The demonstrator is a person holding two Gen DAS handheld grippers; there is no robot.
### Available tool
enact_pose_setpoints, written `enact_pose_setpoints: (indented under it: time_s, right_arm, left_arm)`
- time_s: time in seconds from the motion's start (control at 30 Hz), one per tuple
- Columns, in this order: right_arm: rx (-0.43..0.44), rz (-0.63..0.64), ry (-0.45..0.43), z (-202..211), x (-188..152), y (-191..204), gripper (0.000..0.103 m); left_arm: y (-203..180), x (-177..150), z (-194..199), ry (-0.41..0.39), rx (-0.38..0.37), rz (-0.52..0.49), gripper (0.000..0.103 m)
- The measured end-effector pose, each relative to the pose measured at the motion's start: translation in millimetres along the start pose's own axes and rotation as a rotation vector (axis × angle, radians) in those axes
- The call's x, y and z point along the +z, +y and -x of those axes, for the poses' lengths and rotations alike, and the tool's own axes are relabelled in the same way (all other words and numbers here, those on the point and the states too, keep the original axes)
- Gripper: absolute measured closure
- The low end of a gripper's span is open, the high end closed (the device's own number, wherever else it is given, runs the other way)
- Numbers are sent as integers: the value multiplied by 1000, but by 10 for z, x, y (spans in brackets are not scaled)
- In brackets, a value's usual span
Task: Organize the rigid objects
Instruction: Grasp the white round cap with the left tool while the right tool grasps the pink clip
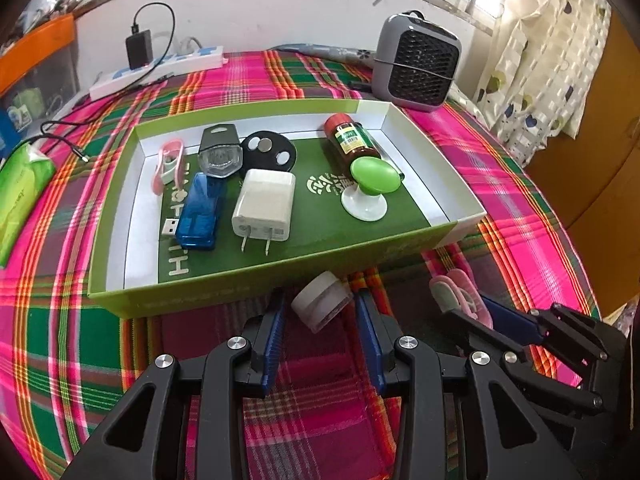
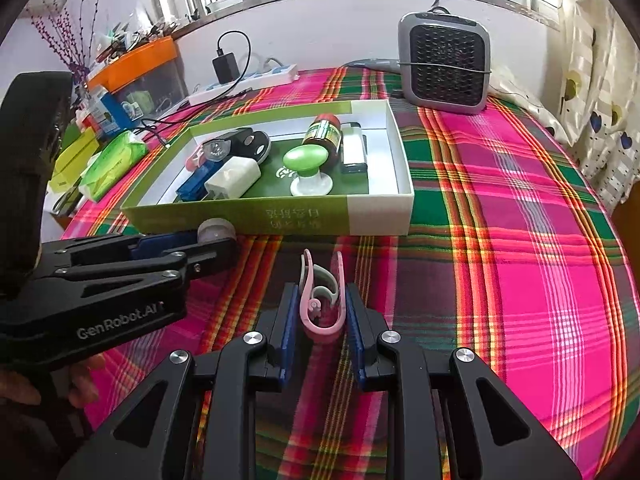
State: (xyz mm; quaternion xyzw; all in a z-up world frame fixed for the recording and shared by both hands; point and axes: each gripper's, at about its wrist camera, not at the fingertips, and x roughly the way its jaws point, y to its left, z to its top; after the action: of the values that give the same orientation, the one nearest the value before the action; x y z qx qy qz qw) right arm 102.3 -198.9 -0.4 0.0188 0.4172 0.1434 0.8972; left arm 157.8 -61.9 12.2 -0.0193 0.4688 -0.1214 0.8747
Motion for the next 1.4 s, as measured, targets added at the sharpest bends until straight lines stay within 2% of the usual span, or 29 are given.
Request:
enact_pose_setpoints:
  time_s: [0.27,0.47,0.63,1.4]
  right_arm:
    - [30,-12,10,-18,3,-31,79]
    - [39,-21,13,-20,0,-49,79]
    - [37,-20,14,-26,4,-48,79]
    - [27,-10,7,-18,5,-37,79]
  left_arm:
    - [-13,13,-3,-2,14,4,69]
    - [25,8,-5,-11,-4,27,69]
    - [24,-7,3,-18,7,26,73]
    - [16,-69,59,-30,4,15,73]
